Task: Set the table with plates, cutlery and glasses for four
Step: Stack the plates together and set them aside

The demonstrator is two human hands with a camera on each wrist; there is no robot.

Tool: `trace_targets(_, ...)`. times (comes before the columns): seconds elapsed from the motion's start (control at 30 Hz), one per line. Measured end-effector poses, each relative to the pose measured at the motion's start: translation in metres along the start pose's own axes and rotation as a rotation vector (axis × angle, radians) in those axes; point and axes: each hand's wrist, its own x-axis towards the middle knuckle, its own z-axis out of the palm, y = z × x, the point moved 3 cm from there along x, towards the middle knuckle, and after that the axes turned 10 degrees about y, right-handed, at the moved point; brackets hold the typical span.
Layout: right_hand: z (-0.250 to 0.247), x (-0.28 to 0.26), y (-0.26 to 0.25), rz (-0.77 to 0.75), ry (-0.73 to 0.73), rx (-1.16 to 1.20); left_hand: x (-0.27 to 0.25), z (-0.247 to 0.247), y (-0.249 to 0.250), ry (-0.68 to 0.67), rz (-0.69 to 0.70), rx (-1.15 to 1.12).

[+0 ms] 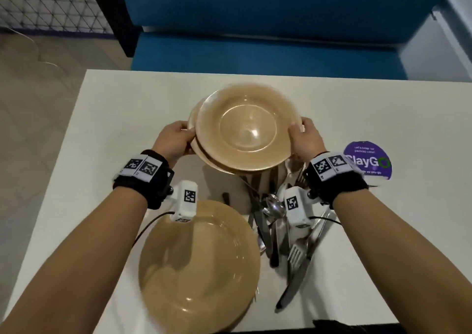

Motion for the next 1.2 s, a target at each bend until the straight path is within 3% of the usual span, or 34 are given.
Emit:
trace_targets(0.2, 0.000, -0.035, 0.008, 0.243, -0.075, 0.243, -0.034, -0.027, -0.016, -0.097, -0.018, -0.094)
trace_targets(0.27, -0.003, -0.045, 0.011, 0.229, -0.051, 0.280, -0.044, -0.040, -0.025, -0.148, 0.027, 0.113)
trace_targets(0.43, -0.004, -0.071, 0.018, 0.182, -0.025, 0.310, -0.072, -0.063, -0.064, -0.299, 0.185, 0.912)
trace_targets(0.57, -0.003, -0.087, 0.022, 0.190, -0.040, 0.362, -0.090, -0.067, -0.084, -0.400, 0.197, 1.142)
trace_targets(0.67, -0.002, -0.095, 0.019, 0.161, -0.047, 0.389, -0.091, -0.078, -0.078, -0.341, 0.150, 0.985)
trace_targets(0.87, -0.010, -0.107, 0.004, 0.007, -0.072, 0.352, -0.086, -0.093, -0.040, -0.044, 0.059, 0.283)
trace_targets(1.0, -0.018, -0.097, 0.003, -0.218, -0.007, -0.158, -0.086, -0.065, -0.028, -0.011, 0.039, 0.113)
trace_targets(1.07, -0.029, -0.089, 0.009, -0.200, -0.064, -0.238, -0.089, -0.043, -0.025, -0.018, 0.022, 0.071)
trace_targets(1.13, -0.045, -0.080, 0.020, -0.098, -0.118, -0.150, -0.093, -0.017, -0.015, -0.021, -0.005, 0.009)
trace_targets(1.2, -0.065, -0.068, 0.031, -0.062, -0.082, -0.114, -0.098, 0.014, -0.001, -0.023, -0.038, -0.007)
